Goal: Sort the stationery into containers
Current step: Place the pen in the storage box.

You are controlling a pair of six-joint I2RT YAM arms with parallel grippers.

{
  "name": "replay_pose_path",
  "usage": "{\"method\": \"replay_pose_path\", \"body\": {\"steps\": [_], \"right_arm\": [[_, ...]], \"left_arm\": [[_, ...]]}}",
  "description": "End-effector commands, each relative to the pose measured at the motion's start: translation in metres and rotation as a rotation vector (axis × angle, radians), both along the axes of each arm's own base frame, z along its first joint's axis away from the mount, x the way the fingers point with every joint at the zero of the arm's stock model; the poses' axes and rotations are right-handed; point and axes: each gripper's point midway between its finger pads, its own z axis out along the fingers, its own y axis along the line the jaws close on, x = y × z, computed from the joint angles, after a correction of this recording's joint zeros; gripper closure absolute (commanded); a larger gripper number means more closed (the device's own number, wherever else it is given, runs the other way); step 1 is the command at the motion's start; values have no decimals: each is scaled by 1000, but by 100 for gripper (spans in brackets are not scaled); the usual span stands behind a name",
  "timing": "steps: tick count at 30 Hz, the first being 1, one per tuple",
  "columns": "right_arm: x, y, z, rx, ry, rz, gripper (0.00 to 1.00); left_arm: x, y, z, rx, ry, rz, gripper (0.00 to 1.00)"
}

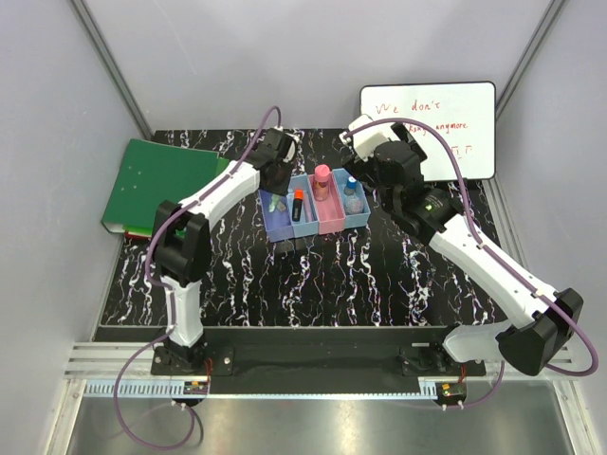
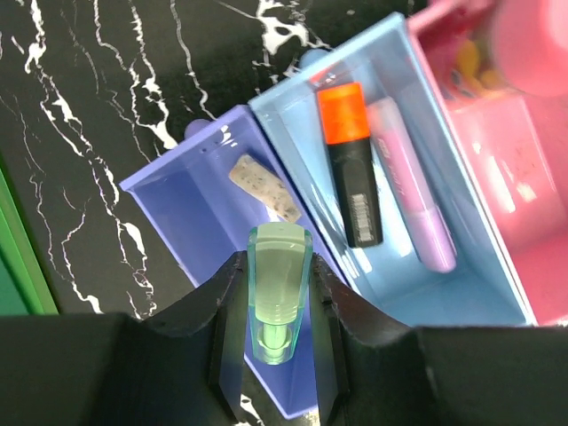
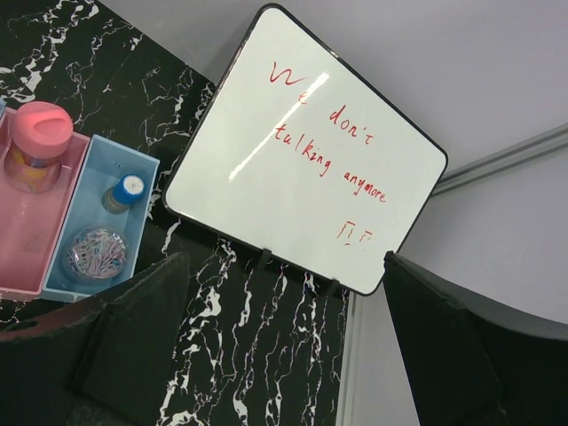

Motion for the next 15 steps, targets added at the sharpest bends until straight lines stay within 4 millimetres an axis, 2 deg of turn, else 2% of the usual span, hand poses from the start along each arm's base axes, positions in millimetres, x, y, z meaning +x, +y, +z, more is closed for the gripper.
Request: {"method": "replay_pose_path", "body": {"steps": [1, 8, 15], "right_arm": [[-1, 0, 22, 51, -62, 9, 2], [-2, -1, 23, 51, -60, 13, 2], [-2, -1, 24, 53, -64, 13, 2]], "left_arm": [[19, 5, 0, -56, -28, 79, 100], [23, 14, -20, -46, 8, 121, 100], [22, 9, -31, -60, 35, 123, 100]]}}
